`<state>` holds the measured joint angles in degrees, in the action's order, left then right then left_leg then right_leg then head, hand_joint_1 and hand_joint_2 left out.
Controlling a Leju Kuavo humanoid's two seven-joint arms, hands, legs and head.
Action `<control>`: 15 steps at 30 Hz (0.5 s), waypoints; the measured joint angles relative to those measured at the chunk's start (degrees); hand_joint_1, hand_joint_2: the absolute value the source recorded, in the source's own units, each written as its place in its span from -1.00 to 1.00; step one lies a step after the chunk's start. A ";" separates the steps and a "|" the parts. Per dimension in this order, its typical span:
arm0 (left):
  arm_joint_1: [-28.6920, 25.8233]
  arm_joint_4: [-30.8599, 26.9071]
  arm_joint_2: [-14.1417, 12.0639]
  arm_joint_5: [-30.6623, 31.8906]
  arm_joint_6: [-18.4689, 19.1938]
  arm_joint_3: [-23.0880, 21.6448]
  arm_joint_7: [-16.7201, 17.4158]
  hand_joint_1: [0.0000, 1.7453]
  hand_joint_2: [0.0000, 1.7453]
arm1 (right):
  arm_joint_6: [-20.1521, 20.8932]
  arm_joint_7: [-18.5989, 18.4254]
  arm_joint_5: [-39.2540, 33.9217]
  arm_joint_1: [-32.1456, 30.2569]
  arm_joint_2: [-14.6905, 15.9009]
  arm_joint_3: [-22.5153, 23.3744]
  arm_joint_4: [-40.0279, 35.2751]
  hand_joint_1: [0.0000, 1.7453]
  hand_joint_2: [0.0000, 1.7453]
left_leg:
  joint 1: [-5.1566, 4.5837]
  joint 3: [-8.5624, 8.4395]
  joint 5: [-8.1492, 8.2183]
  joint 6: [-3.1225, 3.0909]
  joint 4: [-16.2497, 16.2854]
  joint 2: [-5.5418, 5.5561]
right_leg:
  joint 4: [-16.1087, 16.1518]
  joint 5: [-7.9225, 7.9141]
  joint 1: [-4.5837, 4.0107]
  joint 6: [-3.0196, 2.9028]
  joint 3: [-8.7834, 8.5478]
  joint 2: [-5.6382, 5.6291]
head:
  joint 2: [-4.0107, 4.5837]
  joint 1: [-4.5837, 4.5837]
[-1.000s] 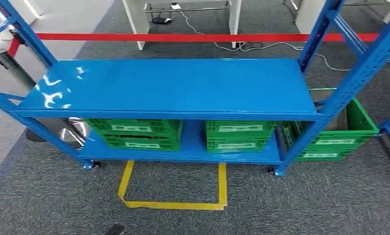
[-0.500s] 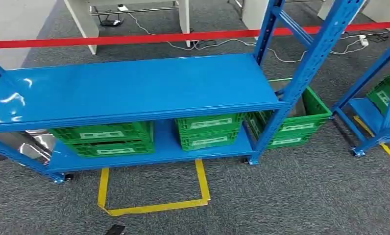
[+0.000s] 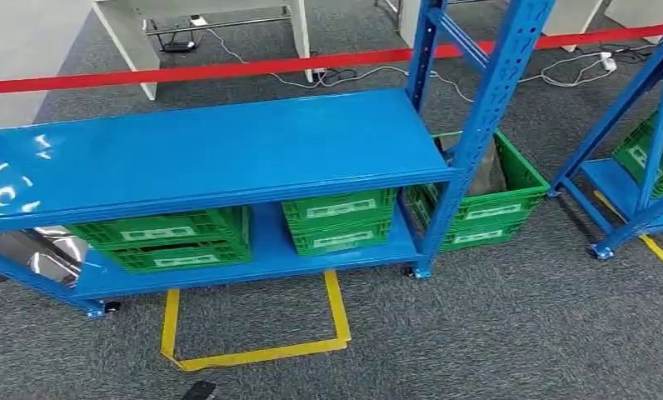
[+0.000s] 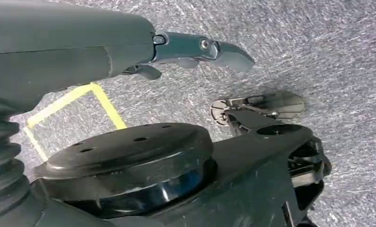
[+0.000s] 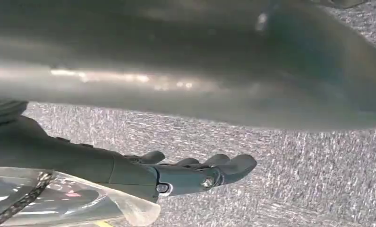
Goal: Take the parts from the cabinet and place them on the table.
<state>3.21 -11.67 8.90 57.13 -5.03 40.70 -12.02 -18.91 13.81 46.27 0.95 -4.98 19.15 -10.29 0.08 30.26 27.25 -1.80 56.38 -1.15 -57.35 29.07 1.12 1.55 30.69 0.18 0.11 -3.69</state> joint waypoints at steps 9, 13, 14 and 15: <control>0.01 0.00 0.00 0.33 0.00 0.00 0.00 -1.00 1.00 | 0.28 0.18 0.55 0.00 0.00 0.00 0.00 -1.00 -1.00 | 0.06 0.10 0.18 2.27 0.08 0.00 | -0.24 0.08 0.06 -0.13 0.19 0.01 | 0.00 0.02; 0.08 0.00 -0.07 0.39 0.04 0.00 0.00 -1.00 1.00 | 0.48 0.46 0.76 0.01 -0.04 0.00 0.00 -1.00 -1.00 | 0.20 -1.40 -1.59 0.49 -3.24 -0.04 | 0.80 -0.31 0.34 1.07 -0.26 0.19 | 0.00 -0.13; 0.11 0.00 -0.07 0.39 0.09 0.00 -0.02 -1.00 1.00 | 0.68 0.52 0.77 0.07 0.00 0.00 0.00 -1.00 -1.00 | 0.40 -1.71 -2.13 -0.11 -4.13 0.09 | -1.48 1.62 0.23 1.12 0.87 -0.05 | 0.00 0.21; 0.15 -0.02 -0.04 0.39 0.09 0.00 0.00 -1.00 1.00 | 0.92 0.52 0.76 0.11 0.00 0.00 0.00 -1.00 -1.00 | 0.48 -1.55 -2.27 -0.10 -4.19 0.19 | -5.35 3.69 0.26 1.24 2.71 -0.14 | 0.00 0.24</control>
<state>3.37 -11.69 8.85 57.53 -4.94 40.70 -12.02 -17.99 14.34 47.04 1.06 -4.98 19.15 -10.29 0.56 28.72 24.98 -1.90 52.19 -0.96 -62.70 32.76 1.38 2.79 33.40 0.04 0.11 -3.45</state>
